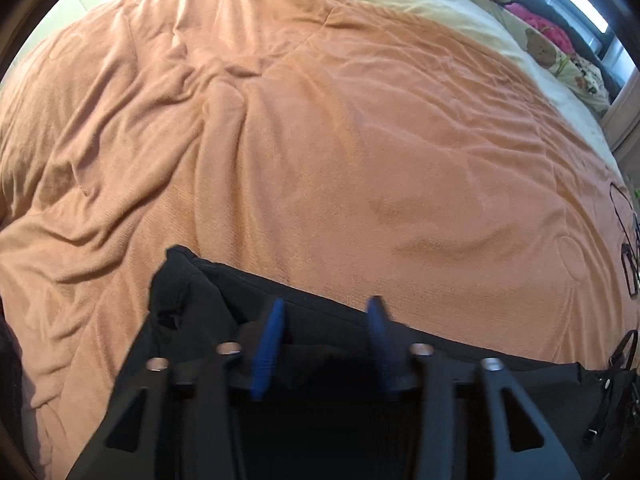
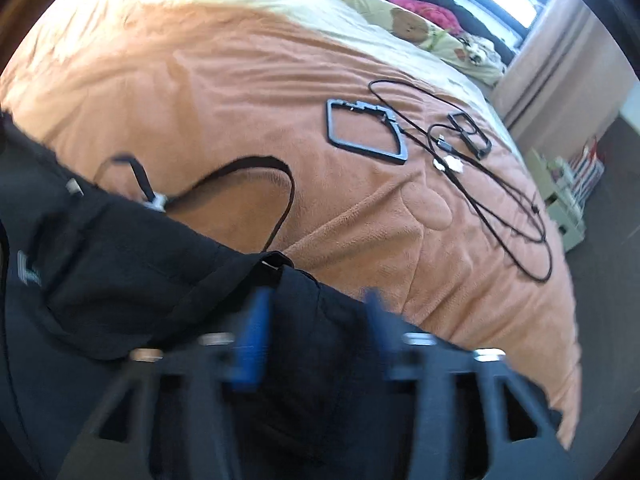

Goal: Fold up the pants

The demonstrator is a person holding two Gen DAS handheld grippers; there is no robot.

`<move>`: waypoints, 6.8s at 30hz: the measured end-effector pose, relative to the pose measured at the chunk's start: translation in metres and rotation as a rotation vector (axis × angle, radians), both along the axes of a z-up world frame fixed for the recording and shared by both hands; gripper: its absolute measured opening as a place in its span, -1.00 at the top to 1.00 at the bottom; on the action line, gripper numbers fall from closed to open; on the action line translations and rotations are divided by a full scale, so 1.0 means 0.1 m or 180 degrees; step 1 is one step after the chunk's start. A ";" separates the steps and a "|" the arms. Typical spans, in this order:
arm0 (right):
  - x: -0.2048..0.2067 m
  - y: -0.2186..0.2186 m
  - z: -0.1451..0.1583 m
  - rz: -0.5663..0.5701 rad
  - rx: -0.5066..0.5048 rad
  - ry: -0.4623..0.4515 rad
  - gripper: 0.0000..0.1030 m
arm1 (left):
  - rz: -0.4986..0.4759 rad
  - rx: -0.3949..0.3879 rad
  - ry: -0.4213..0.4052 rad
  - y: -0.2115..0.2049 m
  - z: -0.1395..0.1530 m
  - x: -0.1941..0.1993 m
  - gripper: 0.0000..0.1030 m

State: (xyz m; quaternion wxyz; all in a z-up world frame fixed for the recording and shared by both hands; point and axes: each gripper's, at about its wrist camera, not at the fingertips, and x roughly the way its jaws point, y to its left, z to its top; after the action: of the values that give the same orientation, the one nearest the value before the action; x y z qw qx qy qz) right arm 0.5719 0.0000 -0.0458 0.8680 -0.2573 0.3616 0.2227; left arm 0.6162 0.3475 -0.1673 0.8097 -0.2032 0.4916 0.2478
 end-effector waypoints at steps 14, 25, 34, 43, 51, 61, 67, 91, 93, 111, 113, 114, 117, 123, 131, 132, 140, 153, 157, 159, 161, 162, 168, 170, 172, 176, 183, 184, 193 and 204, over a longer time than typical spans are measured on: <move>-0.56 -0.78 0.47 -0.0320 0.0497 0.0076 -0.36 | -0.0302 0.0051 -0.0286 -0.14 0.59 -0.68 -0.29; -1.33 -1.24 0.74 -0.0553 0.0819 0.0157 -0.36 | -0.0309 -0.0064 -0.0510 -0.17 0.81 -1.53 -0.29; -1.84 -1.64 0.74 -0.0767 0.1183 0.0308 -0.36 | -0.0200 -0.0161 -0.0639 -0.07 0.80 -2.19 -0.28; -2.18 -1.84 0.58 -0.0926 0.1517 0.0506 -0.26 | -0.0109 -0.0324 -0.0706 0.05 0.63 -2.58 -0.20; -2.21 -1.86 0.15 -0.0981 0.1644 0.1000 0.10 | -0.0050 -0.0603 -0.0632 0.14 0.25 -2.67 0.06; -1.92 -1.80 -0.17 -0.1022 0.1825 0.1399 0.10 | 0.0044 -0.0867 -0.0617 0.24 -0.06 -2.58 0.08; -1.83 -1.82 -0.23 -0.1020 0.1819 0.1443 0.10 | 0.0173 -0.0920 -0.0437 0.29 -0.21 -2.56 0.08; -2.03 -1.83 -0.29 -0.1018 0.1839 0.1614 0.98 | 0.0537 -0.0883 -0.0664 0.49 -0.18 -2.71 0.87; -2.02 -1.87 -0.33 -0.1056 0.1865 0.1693 0.98 | 0.0581 -0.0952 -0.0617 0.51 -0.21 -2.71 0.82; -2.00 -2.19 -0.39 -0.1016 0.2585 0.1807 0.29 | 0.0589 -0.1150 -0.0785 0.49 -0.29 -2.78 -0.14; -1.98 -2.24 -0.45 -0.1081 0.2630 0.1806 0.29 | 0.0595 -0.1146 -0.0812 0.51 -0.31 -2.75 -0.12; -1.97 -2.27 -0.47 -0.1116 0.2672 0.1818 0.29 | 0.0593 -0.1128 -0.0836 0.52 -0.32 -2.73 -0.11; -1.94 -2.32 -0.56 -0.1158 0.2827 0.1875 0.29 | 0.0587 -0.1099 -0.0906 0.54 -0.33 -2.71 -0.06; -1.85 -2.26 -0.69 -0.1114 0.3050 0.1943 0.29 | 0.0652 -0.1187 -0.0958 0.47 -0.34 -2.78 0.11; -1.80 -2.28 -0.83 -0.1131 0.3263 0.2102 0.29 | 0.0699 -0.1167 -0.1044 0.59 -0.38 -2.71 0.15; -1.81 -2.28 -0.82 -0.1135 0.3242 0.2147 0.29 | 0.0713 -0.1174 -0.1053 0.59 -0.39 -2.72 0.15; -1.82 -2.21 -0.85 -0.1116 0.3229 0.2228 0.29 | 0.0790 -0.1386 -0.1139 0.56 -0.40 -2.81 0.15; -1.78 -2.15 -0.67 -0.1076 0.3233 0.2024 0.96 | 0.0825 -0.1349 -0.1198 0.53 -0.27 -2.87 0.80; -1.86 -2.18 -0.46 -0.0979 0.3284 0.1896 0.97 | 0.0784 -0.1348 -0.1293 0.52 -0.12 -2.91 0.81; -1.90 -2.19 -0.36 -0.0937 0.3287 0.1840 0.97 | 0.0759 -0.1339 -0.1325 0.51 -0.04 -2.94 0.81; -1.94 -2.22 -0.30 -0.0931 0.3270 0.1813 0.97 | 0.0735 -0.1328 -0.1342 0.48 0.02 -2.99 0.81; -1.96 -2.23 -0.30 -0.0930 0.3265 0.1816 0.97 | 0.0724 -0.1317 -0.1347 0.46 0.05 -3.01 0.81; -2.05 -2.22 -0.30 -0.0906 0.3219 0.1863 0.97 | 0.0726 -0.1305 -0.1401 0.40 0.14 -3.25 0.82; -2.08 -2.25 -0.28 -0.0897 0.3201 0.1888 0.97 | 0.0745 -0.1298 -0.1407 0.38 0.15 -3.37 0.82; -2.13 -2.25 -0.25 -0.0872 0.3185 0.1884 0.97 | 0.0766 -0.1295 -0.1402 0.36 0.14 -3.48 0.82; -2.22 -2.26 -0.20 -0.0807 0.3166 0.1875 0.98 | 0.0827 -0.1312 -0.1398 0.33 0.10 -3.73 0.82; -2.36 -2.30 -0.13 -0.0751 0.3045 0.1880 0.98 | 0.0888 -0.1329 -0.1399 0.31 0.02 -4.09 0.82; -2.38 -2.31 -0.13 -0.0753 0.3043 0.1886 0.98 | 0.0891 -0.1332 -0.1399 0.31 0.02 -4.12 0.82; -2.58 -2.29 -0.10 -0.0716 0.2948 0.1930 0.98 | 0.0913 -0.1306 -0.1408 0.37 0.00 -4.46 0.82; -2.66 -2.21 -0.08 -0.0681 0.2878 0.2011 0.98 | 0.0956 -0.1243 -0.1364 0.53 -0.04 -4.68 0.82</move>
State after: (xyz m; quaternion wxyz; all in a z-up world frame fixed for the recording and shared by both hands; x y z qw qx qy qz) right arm 0.3058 -0.2215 -0.0540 0.7592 0.2577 0.4967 0.3324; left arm 0.1486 0.4006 -0.1714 0.7949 -0.4725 0.3127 0.2170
